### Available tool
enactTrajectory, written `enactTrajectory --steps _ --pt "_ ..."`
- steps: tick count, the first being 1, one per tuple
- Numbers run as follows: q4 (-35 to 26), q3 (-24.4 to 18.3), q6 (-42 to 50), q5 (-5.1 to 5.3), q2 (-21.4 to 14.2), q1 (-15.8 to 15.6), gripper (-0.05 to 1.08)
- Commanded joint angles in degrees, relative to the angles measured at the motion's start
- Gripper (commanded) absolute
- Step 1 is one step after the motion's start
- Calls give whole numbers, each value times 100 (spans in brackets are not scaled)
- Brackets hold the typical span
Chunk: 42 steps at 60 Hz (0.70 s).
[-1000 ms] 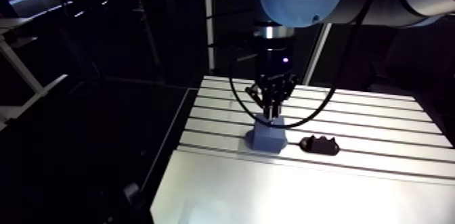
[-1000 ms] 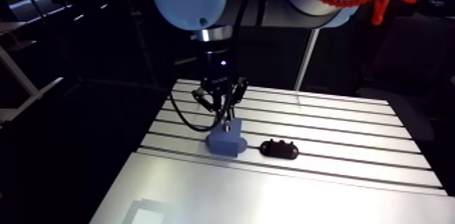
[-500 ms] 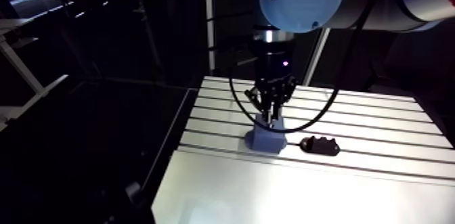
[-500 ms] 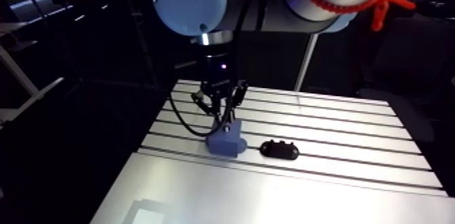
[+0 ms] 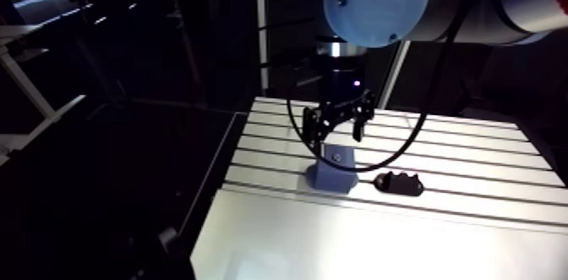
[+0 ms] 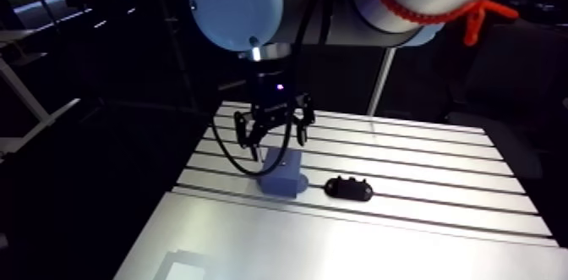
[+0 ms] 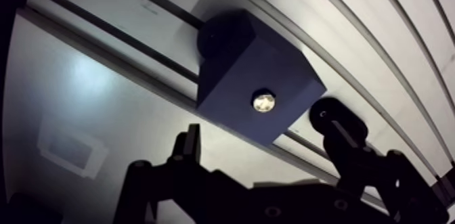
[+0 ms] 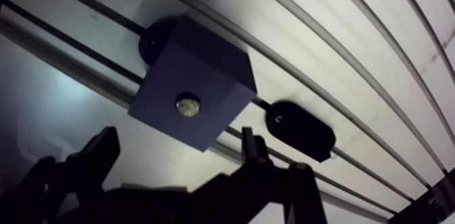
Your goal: Pick up the M10 bolt and insert it into the hex recess until seated.
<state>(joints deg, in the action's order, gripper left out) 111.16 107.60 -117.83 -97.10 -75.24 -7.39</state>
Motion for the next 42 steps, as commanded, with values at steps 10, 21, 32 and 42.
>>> enactTrajectory --steps 10,21,32,42 --pt "105 -112 33 109 -103 -6 0" --pt "-101 -450 753 307 -209 18 1" --pt "-355 -474 2629 362 -490 9 87" --pt "-328 -262 3443 356 -624 -8 108"
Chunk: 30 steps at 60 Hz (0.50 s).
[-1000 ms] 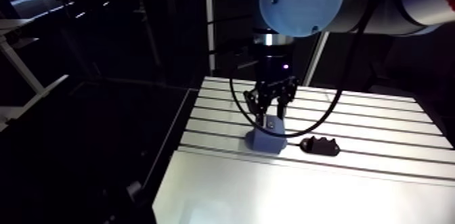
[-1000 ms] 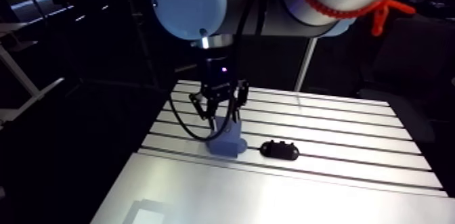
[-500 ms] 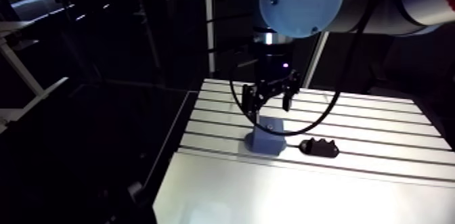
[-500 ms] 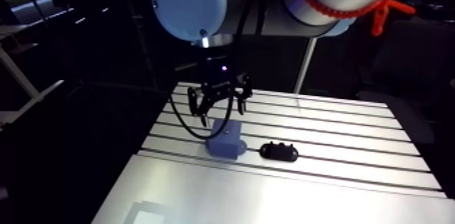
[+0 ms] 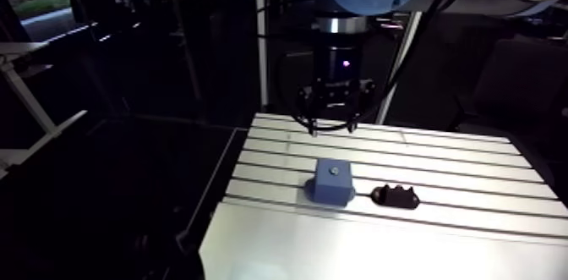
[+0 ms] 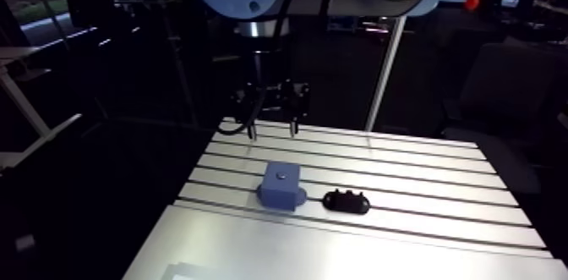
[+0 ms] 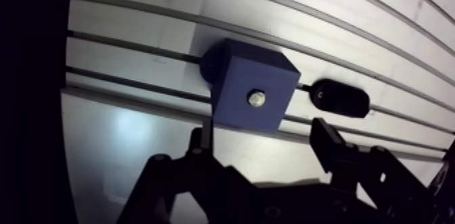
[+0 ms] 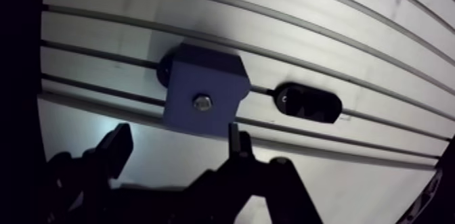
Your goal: Pick up the M10 bolt and insert it into the hex recess until seated.
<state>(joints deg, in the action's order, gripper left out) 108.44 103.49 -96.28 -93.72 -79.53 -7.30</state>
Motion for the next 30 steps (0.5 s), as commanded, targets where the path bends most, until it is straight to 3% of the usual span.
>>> enactTrajectory --steps 1,6,8,14,30 --pt "-25 202 1321 39 -228 -17 108" --pt "83 284 1525 75 -250 -2 108" --pt "262 338 1738 21 -251 8 108" --pt "441 393 1767 7 -252 33 108" --pt "585 509 1686 75 -219 52 108"
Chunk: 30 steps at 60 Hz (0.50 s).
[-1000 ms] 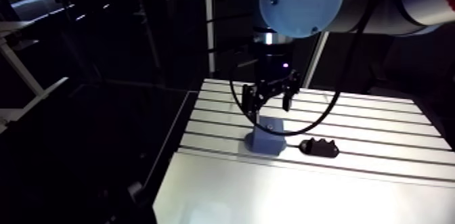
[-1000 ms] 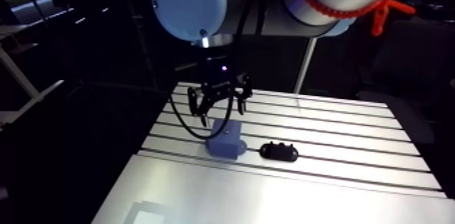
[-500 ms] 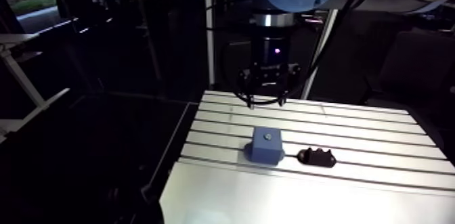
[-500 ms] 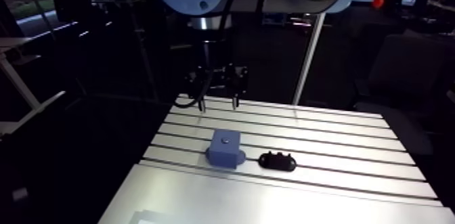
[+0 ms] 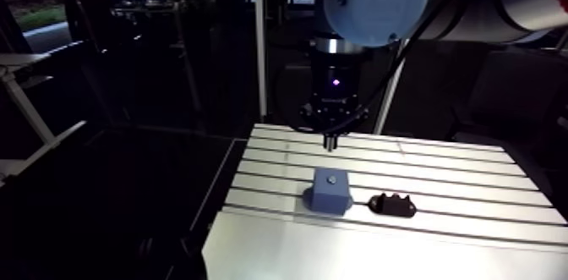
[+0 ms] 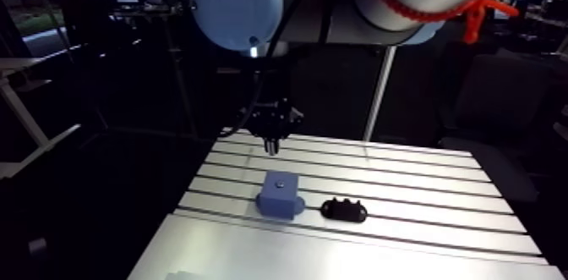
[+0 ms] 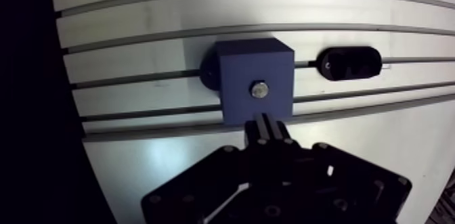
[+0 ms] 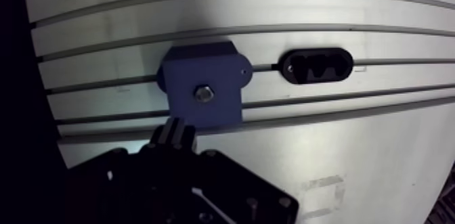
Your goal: Pick up the M10 bolt and insert it into the hex recess until seated.
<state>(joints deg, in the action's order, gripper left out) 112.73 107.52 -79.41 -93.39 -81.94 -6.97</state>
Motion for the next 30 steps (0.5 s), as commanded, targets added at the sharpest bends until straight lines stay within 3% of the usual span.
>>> enactTrajectory --steps 1,14,30 --pt "157 115 -75 74 39 19 108" --pt "122 133 -436 349 77 180 108" --pt "96 159 -464 326 77 292 108"
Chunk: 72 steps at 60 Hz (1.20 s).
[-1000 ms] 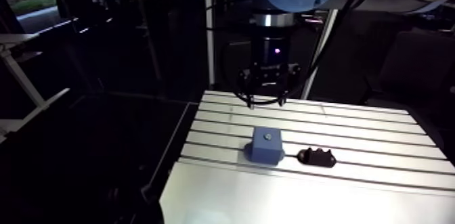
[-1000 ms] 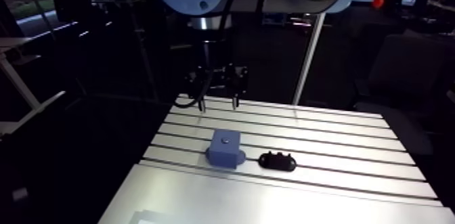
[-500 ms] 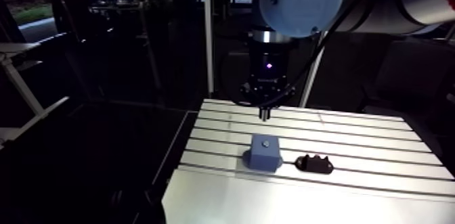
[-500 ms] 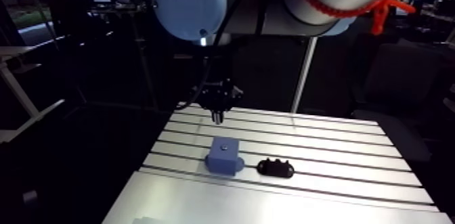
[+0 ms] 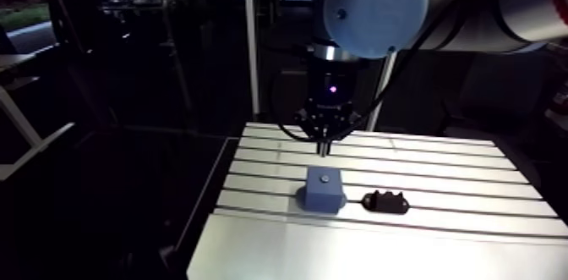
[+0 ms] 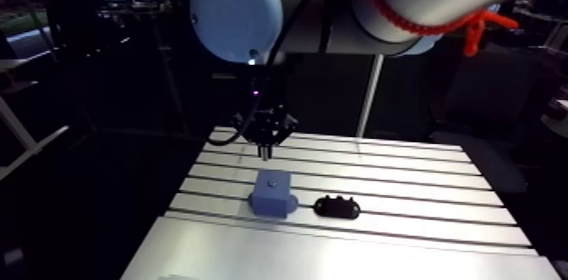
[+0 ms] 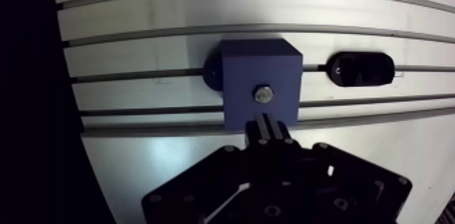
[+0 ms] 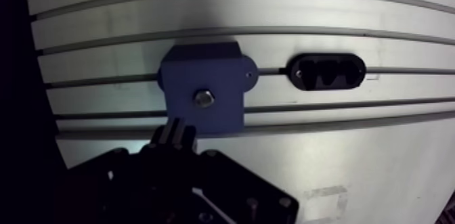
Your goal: Pick up the M10 bolt and insert it into the hex recess until seated.
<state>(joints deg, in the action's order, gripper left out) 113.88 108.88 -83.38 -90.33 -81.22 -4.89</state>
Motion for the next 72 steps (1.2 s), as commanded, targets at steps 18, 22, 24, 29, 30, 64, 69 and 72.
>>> enactTrajectory --steps 18,22,24,29,30,64,69,72 --pt "14 163 -287 -15 110 85 108" --pt "33 172 -296 -23 112 85 108" --pt "33 166 -297 -24 112 85 108" --pt "42 173 -304 -32 120 85 108" --pt "42 173 -305 -33 120 85 108" --pt "76 173 -444 -68 304 94 108" --pt "161 173 -455 -68 305 94 108" --pt "189 182 -455 -68 313 86 108"
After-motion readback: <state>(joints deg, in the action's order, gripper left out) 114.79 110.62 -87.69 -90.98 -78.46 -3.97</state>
